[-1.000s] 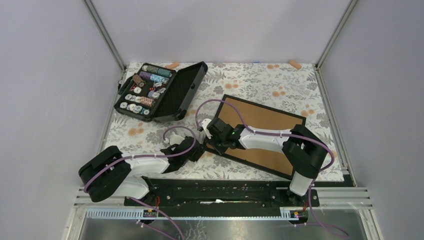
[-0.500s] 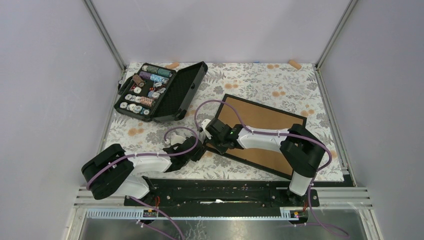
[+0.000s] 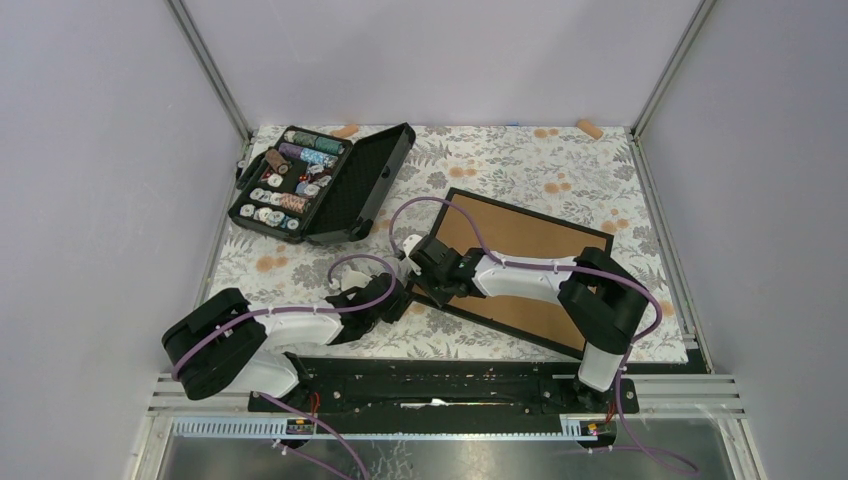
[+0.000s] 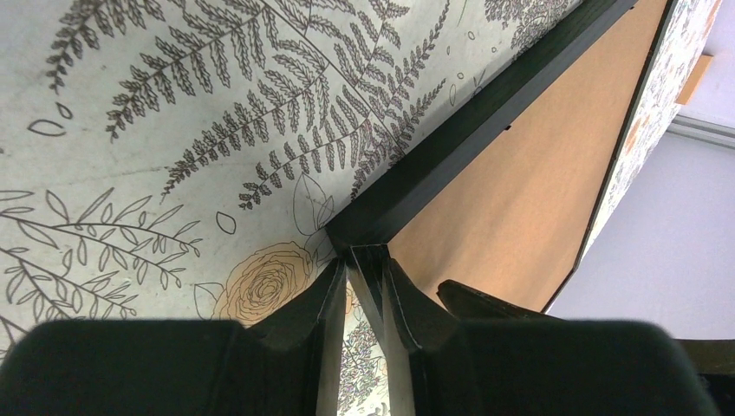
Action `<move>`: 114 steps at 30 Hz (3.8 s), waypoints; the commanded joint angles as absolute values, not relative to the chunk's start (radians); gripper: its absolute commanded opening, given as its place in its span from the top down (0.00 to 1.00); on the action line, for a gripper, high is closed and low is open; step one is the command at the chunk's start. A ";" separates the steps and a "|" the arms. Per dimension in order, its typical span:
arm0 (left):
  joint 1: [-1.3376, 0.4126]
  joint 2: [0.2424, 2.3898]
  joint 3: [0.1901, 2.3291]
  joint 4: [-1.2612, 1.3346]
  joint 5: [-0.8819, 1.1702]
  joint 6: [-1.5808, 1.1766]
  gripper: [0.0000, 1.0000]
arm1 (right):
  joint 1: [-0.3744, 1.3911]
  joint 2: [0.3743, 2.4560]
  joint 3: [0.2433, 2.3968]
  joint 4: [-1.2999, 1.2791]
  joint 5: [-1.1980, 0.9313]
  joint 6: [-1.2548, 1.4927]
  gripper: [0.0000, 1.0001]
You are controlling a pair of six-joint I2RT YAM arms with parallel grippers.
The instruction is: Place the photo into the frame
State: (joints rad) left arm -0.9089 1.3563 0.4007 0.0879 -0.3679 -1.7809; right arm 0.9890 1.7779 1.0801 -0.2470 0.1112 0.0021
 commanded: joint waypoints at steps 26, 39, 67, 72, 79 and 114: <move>-0.913 1.365 0.357 -0.117 -0.382 -1.770 0.78 | 1.001 1.802 1.083 -0.224 0.139 0.044 0.72; -0.914 1.358 0.345 -0.110 -0.379 -1.781 0.79 | 1.002 1.883 1.158 -0.311 0.210 0.116 0.74; -0.913 1.341 0.369 -0.126 -0.387 -1.701 0.76 | 0.977 1.834 1.199 -0.451 0.387 0.334 0.51; -0.956 1.259 0.450 -0.172 -0.459 -1.441 0.67 | 0.921 1.617 1.065 -0.406 0.287 0.453 0.09; -0.979 0.856 0.359 -0.042 -0.381 -1.094 0.37 | 0.759 1.400 0.890 -0.429 0.240 0.561 0.00; -0.841 1.722 1.060 -0.323 -0.383 -0.557 0.02 | -0.319 1.351 0.690 -0.230 0.158 0.483 0.00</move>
